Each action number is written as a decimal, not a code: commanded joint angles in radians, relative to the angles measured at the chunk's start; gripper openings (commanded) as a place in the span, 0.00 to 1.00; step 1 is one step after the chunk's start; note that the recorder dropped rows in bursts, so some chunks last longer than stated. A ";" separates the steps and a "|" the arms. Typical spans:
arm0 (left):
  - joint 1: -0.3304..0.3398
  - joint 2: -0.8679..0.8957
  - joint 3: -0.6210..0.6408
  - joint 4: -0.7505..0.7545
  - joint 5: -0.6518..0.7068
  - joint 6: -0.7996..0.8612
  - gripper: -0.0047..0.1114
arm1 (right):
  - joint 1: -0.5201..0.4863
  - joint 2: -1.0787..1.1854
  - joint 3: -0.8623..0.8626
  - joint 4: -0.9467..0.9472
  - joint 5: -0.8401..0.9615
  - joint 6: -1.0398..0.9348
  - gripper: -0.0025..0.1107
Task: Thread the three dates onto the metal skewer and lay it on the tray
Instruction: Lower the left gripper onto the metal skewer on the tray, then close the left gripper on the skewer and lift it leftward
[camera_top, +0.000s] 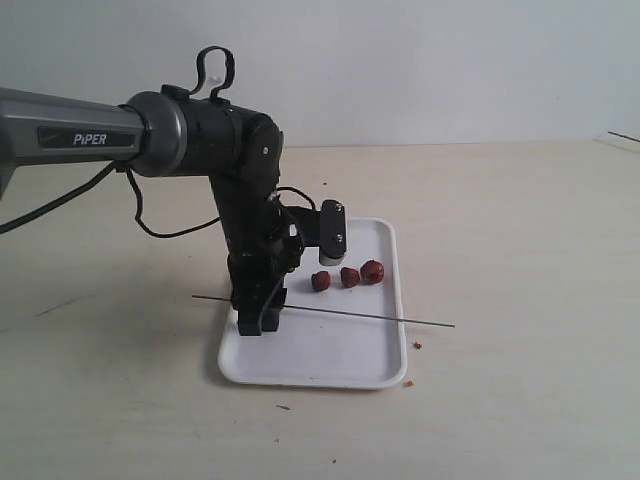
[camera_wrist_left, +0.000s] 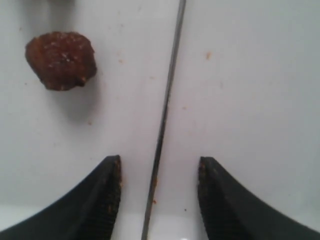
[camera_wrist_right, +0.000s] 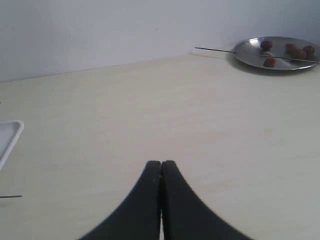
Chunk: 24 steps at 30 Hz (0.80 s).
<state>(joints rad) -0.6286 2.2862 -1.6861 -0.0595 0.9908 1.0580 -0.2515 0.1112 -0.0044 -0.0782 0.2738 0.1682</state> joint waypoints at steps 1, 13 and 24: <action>0.002 0.021 -0.004 0.009 -0.001 -0.012 0.45 | -0.004 0.003 0.004 -0.002 -0.014 0.000 0.02; 0.000 0.011 -0.004 0.011 -0.010 0.040 0.04 | -0.004 0.003 0.004 -0.002 -0.014 0.000 0.02; -0.020 -0.125 -0.004 -0.037 0.082 0.031 0.04 | -0.004 0.003 0.004 -0.002 -0.014 0.000 0.02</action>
<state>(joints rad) -0.6332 2.2027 -1.6906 -0.0756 1.0284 1.0915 -0.2515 0.1112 -0.0044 -0.0782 0.2738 0.1682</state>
